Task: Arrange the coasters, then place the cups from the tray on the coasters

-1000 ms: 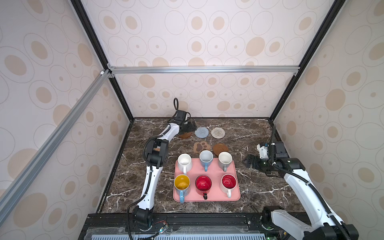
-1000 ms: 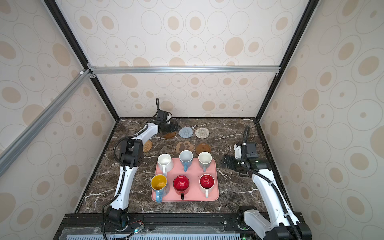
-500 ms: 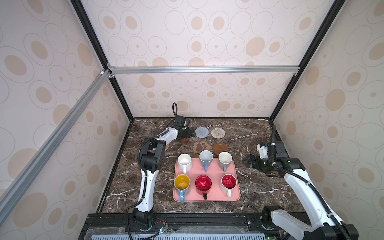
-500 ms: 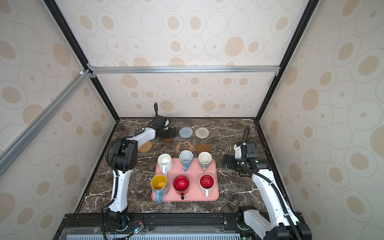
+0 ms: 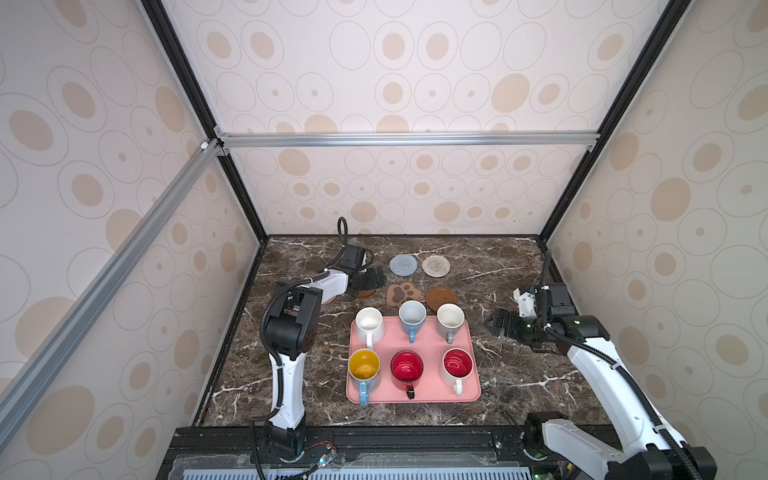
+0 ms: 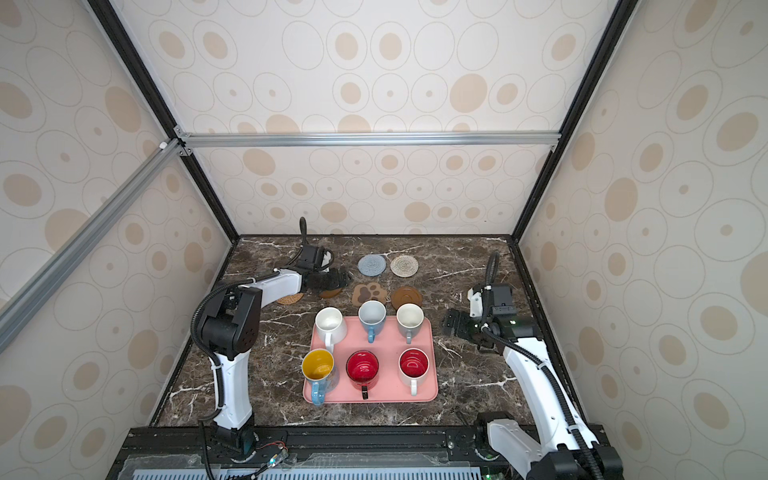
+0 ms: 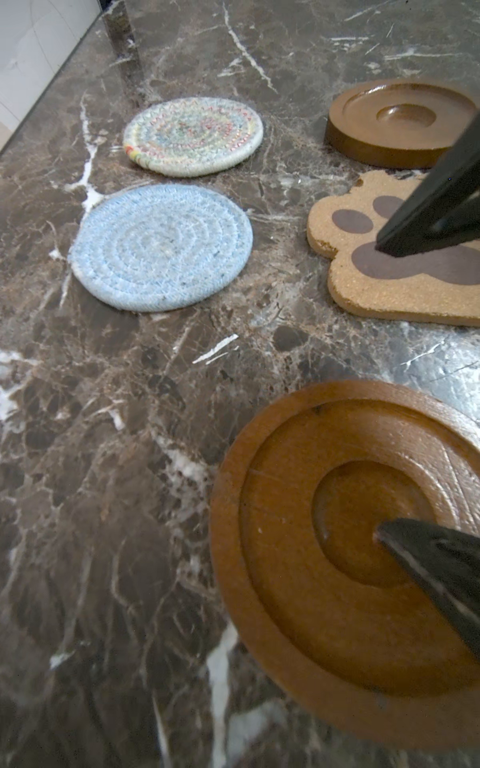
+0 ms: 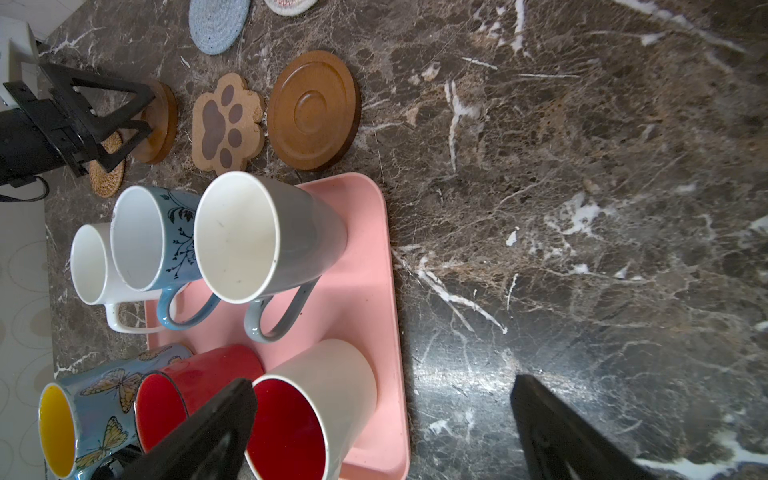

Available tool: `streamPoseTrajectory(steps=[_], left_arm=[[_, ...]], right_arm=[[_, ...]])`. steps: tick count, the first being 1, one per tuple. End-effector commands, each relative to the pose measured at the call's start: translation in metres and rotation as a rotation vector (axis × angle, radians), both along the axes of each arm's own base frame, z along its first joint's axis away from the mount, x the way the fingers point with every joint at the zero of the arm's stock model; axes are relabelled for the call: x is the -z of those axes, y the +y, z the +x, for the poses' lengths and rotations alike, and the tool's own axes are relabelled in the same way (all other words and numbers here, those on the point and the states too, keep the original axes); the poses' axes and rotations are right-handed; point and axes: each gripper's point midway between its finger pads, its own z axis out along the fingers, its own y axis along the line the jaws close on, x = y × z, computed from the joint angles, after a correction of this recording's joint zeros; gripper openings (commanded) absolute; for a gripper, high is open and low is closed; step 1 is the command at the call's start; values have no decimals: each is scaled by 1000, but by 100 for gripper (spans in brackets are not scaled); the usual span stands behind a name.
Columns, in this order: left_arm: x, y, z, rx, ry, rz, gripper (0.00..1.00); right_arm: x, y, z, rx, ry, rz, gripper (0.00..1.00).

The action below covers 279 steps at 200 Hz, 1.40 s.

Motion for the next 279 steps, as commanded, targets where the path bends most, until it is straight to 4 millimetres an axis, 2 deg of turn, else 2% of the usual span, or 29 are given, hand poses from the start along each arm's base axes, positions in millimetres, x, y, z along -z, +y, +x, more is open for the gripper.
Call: streamPoseTrajectory(steps=[1,82,143,172,194,243,279], left_arm=[[21,10,-21,-36,95,38,100],[6,22,-16,-45,63,83,100],[7,22,-17,-41,67,88,100],[0,20,-11,-36,51,85,100],[-10,18,-4,-31,32,80,100],[-49,10,14,-8,-49,55,100],[-69,6,13,20,-79,40,100]], right_arm=[[5,0,-5,4,26,-4,100],[6,0,-2,7,28,-5,100],[7,-1,-3,7,30,-8,100],[5,-2,-3,14,25,-13,100],[2,-4,1,23,16,-21,100],[-10,-5,13,16,-8,-32,100],[-18,-2,20,-10,-19,-32,100]])
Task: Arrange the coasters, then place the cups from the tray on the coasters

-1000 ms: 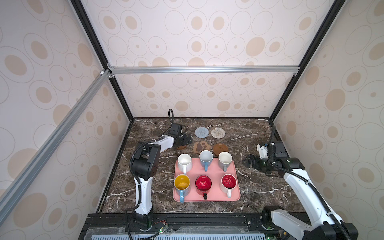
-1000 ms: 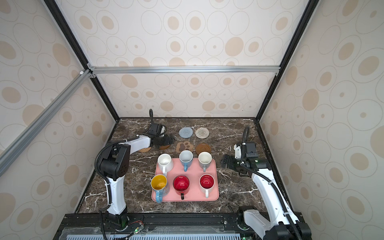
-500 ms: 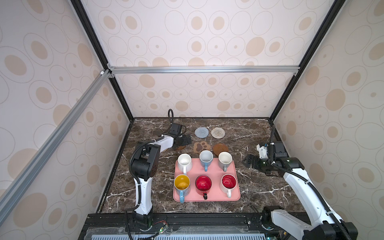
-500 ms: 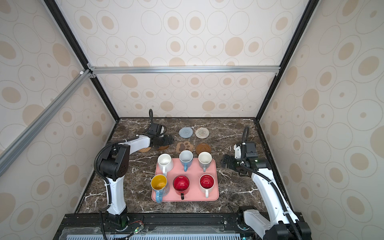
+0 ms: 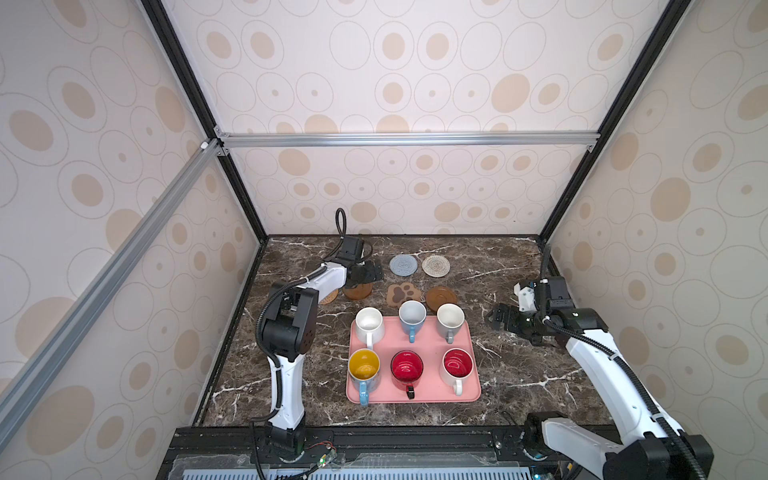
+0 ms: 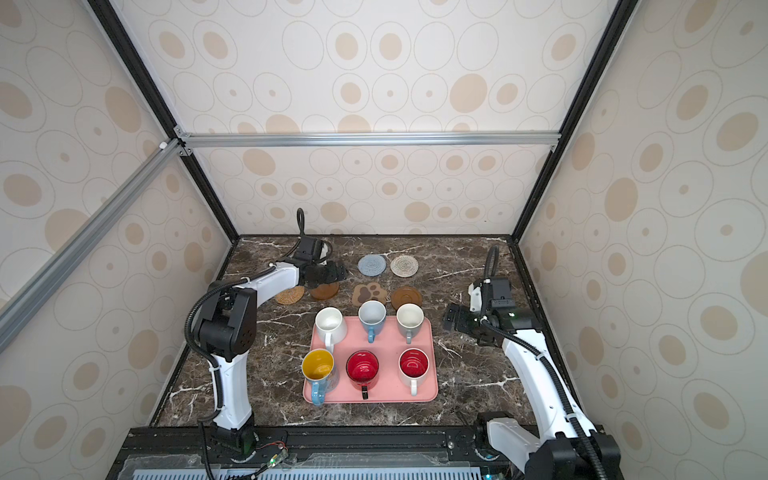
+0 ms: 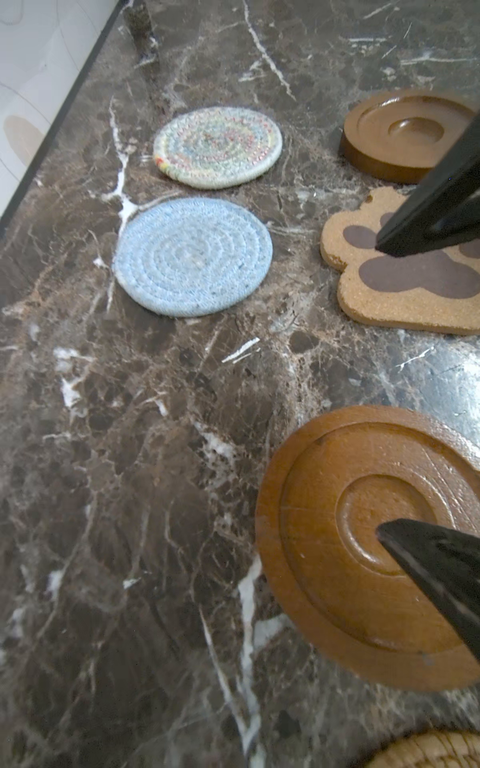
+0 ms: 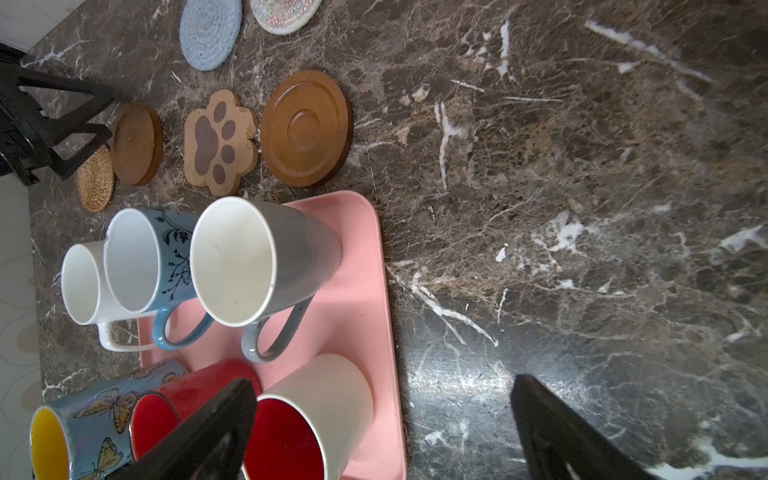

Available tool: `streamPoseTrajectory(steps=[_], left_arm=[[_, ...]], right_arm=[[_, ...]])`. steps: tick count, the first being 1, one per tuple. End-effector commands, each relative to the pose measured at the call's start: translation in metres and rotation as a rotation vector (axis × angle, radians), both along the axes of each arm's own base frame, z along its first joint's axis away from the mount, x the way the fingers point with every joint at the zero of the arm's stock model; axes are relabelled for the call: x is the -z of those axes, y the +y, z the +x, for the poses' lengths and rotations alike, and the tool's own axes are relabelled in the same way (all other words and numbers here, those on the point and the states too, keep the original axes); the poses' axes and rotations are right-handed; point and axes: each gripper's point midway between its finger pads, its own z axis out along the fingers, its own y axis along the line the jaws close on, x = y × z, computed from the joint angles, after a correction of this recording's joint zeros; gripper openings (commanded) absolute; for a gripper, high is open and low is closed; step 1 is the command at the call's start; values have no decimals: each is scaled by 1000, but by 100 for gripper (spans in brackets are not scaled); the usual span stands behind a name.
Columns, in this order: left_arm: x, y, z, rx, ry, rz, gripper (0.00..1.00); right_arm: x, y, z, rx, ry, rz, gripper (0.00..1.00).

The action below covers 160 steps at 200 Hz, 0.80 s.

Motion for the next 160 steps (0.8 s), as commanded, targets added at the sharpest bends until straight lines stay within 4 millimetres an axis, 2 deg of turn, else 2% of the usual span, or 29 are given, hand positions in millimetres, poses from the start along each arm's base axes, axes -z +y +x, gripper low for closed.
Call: streamPoseTrajectory(steps=[1,41,72,107,160], left_arm=[[-36,-2,2,33,-56,-8,100],[-49,-11,-11,104,-68,-17,100],[-53,-29,-16,171,-65,15,100],[-51,-70,-22,268,-52,-41,100],[-34,-136,-32,436,12,-82,100]], right_arm=[[-10,2,5,-25,-15,-6,100],[-15,5,12,-47,-17,-3,100],[-19,7,14,-41,-32,12,100],[-19,7,11,-33,-35,22,100],[-16,5,3,-26,-30,17,100]])
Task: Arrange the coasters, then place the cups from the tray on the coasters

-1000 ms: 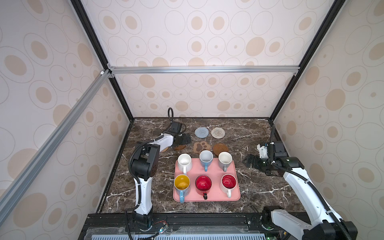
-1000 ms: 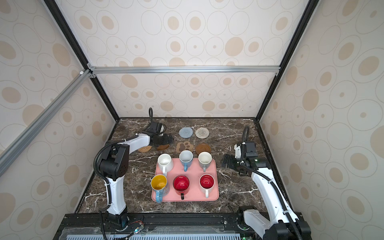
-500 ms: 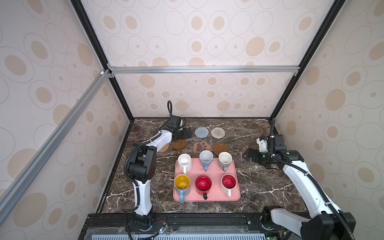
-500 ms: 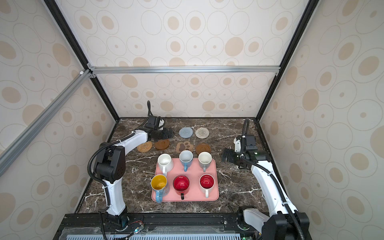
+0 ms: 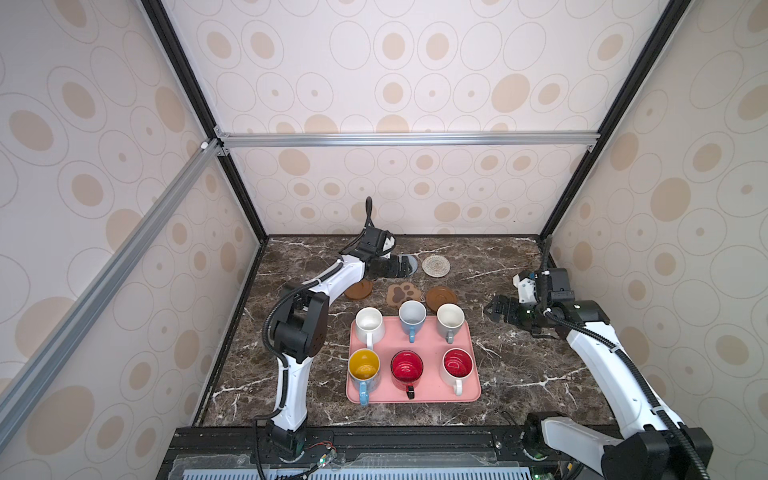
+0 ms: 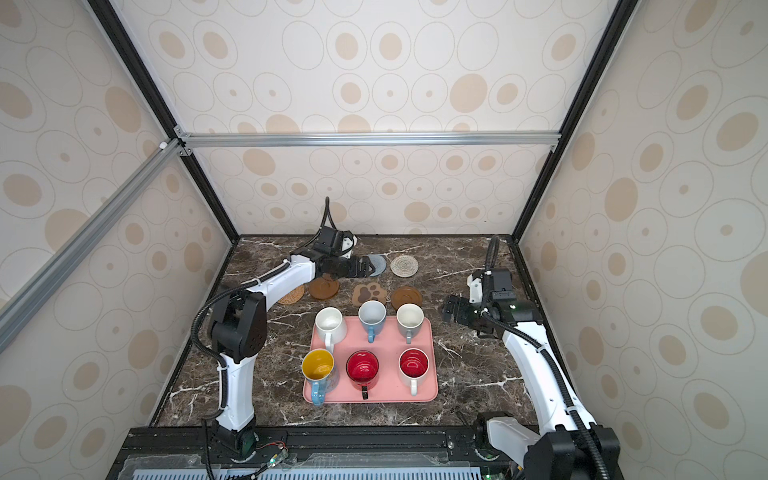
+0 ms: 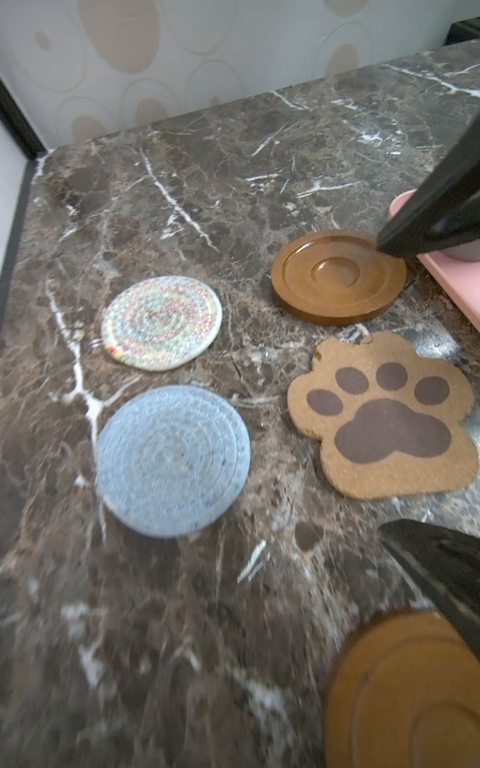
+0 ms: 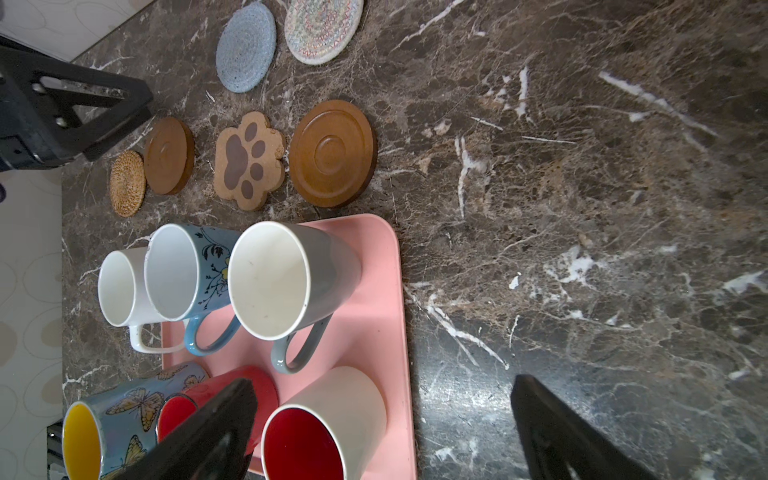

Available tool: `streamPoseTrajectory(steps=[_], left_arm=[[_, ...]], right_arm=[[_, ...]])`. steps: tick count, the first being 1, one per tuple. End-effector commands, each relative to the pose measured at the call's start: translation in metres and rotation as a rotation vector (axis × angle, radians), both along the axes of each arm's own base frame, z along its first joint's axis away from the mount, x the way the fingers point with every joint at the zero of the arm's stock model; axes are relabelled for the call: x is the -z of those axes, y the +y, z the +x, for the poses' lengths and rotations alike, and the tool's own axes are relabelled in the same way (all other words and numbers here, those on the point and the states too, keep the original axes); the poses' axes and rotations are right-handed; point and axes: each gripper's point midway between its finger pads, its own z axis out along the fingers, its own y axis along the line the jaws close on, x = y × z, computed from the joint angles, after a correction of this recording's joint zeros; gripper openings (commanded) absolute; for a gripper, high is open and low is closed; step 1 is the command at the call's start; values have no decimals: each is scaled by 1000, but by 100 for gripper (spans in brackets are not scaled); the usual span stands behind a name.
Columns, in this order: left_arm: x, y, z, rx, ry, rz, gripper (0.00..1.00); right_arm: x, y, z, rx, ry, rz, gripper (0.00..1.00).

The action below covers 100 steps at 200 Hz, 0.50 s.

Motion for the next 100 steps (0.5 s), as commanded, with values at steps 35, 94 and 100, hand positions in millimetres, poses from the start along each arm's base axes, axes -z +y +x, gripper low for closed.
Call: streamPoseTrajectory(steps=[35,94,100], left_arm=[[12,-67,-27,230,84,-32,100],[28,-94,-42,329,162,-58,100],[30,-95,-42,335,168,-57,100]], right_arm=[[5,0,-12,3,15,-4,100],[12,-1,-15,-3,26,-8,100],[13,-1,-15,-5,27,-10,100]])
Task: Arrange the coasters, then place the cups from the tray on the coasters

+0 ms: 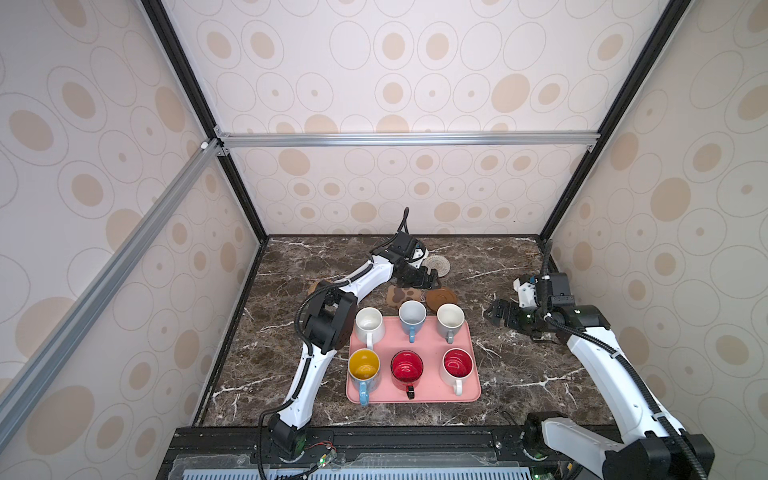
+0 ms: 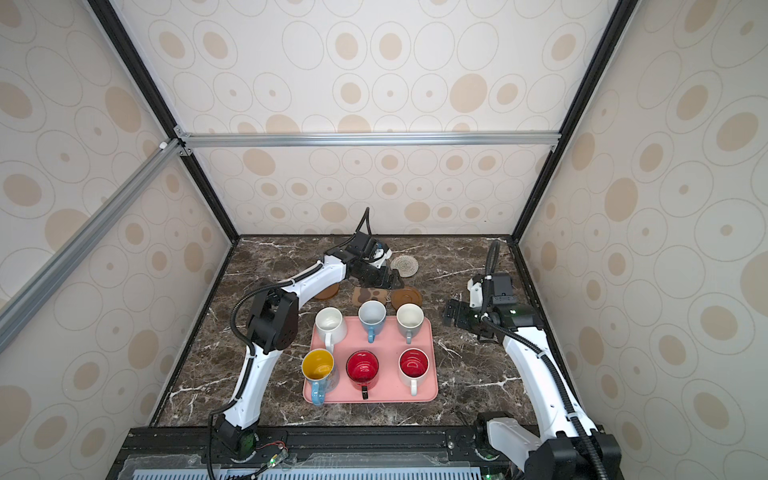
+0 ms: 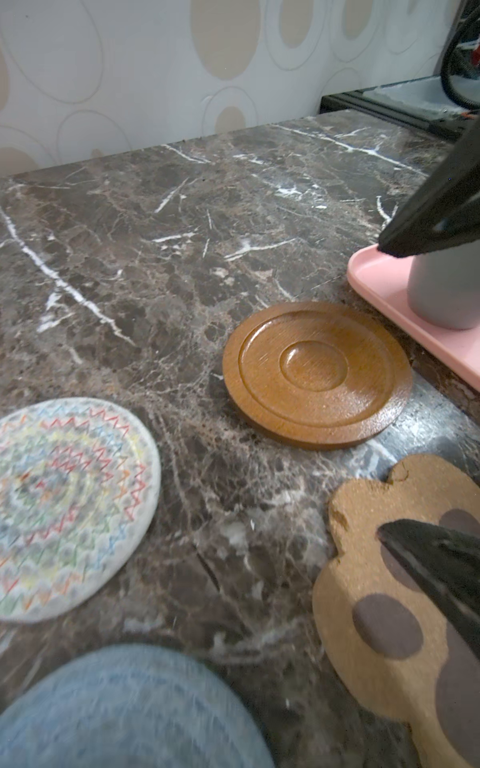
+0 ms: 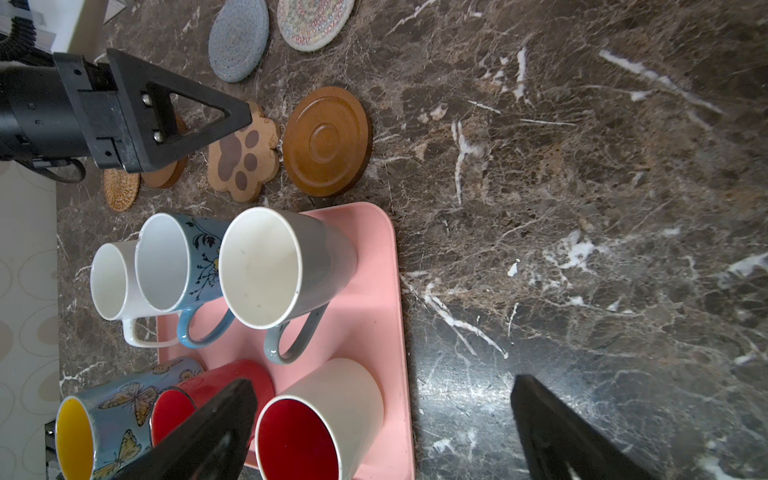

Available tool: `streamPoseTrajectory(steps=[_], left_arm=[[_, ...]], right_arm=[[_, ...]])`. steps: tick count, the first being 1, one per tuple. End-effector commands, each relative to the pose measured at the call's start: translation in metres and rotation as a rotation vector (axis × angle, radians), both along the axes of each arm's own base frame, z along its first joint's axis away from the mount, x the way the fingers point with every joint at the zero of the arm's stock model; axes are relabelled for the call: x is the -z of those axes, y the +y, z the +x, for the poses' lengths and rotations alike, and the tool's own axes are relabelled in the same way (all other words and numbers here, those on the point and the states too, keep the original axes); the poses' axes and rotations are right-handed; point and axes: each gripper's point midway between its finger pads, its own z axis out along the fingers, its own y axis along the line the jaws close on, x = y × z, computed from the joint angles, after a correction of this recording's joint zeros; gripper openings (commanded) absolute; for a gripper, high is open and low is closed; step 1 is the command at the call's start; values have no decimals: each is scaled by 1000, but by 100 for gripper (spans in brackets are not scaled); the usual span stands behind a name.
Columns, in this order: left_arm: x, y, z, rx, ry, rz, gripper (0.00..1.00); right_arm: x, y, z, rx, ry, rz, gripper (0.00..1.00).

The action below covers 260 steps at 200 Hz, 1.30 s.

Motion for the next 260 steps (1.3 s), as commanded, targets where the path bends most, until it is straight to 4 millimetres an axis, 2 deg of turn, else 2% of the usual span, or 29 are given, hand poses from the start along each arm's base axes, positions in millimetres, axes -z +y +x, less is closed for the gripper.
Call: streamPoseTrajectory(steps=[1,43,84,144,169,228,242,260], left_arm=[[-1,-8,-10,73,30,-9,100],[16,-15,-15,104,84,-17,100],[21,-19,-21,128,103,-21,100],[51,5,-18,101,94,148,100],[56,17,-11,81,56,228,100],[53,31,8,35,-18,289,100],[45,31,16,14,-48,280,100],[23,27,25,-4,-95,251,100]], right_arm=[[3,0,-6,-10,7,-11,100],[9,-1,-8,-14,17,-20,100],[11,-2,-8,-16,26,-27,100],[15,-1,-6,-16,38,-25,100],[16,-1,-7,-14,44,-24,100],[19,-1,-8,-13,48,-22,100],[19,-1,-8,-14,49,-23,100],[18,-2,-8,-14,47,-28,100]])
